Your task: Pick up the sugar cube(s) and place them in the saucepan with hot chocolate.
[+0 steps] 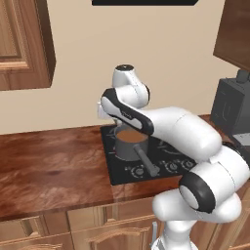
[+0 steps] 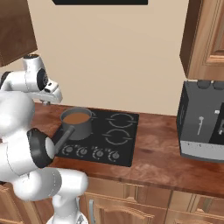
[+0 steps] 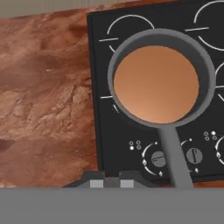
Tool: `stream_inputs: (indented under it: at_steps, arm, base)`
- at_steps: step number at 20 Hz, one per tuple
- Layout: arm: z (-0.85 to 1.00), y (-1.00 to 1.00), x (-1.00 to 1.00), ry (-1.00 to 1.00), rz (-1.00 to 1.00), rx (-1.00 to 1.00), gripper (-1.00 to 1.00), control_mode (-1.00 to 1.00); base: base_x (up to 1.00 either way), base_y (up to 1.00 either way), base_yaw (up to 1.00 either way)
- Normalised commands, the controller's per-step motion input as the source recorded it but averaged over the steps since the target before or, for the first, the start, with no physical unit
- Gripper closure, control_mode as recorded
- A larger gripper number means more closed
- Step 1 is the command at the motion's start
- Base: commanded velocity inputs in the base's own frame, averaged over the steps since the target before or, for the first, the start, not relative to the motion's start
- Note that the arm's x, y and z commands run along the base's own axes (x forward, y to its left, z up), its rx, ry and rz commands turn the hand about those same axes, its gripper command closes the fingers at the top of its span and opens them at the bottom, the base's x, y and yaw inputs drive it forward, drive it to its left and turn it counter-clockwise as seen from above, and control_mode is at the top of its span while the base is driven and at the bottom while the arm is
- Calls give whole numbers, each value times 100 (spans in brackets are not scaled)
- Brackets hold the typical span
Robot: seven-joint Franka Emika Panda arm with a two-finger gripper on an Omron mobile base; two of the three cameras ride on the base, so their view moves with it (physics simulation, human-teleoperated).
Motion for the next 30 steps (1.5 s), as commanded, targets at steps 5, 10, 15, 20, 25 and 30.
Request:
stream_inputs:
  at_steps: [5, 10, 15, 20, 25, 30]
  arm:
    - [19, -65, 0, 0, 0, -13, 100, -100]
    - [-25, -78, 21, 1, 0, -2, 100, -100]
    - [-59, -48, 51, 0, 3, 0, 100, -100]
    - [-32, -5, 27, 1, 1, 1, 100, -100]
    - [-26, 10, 12, 7, 0, -6, 100, -100]
    - [-25, 8, 28, 10, 0, -7, 100, -100]
  base:
    - [0, 0, 0]
    - [0, 0, 0]
    - [0, 0, 0]
    - [0, 0, 0]
    - [0, 0, 0]
    - [0, 0, 0]
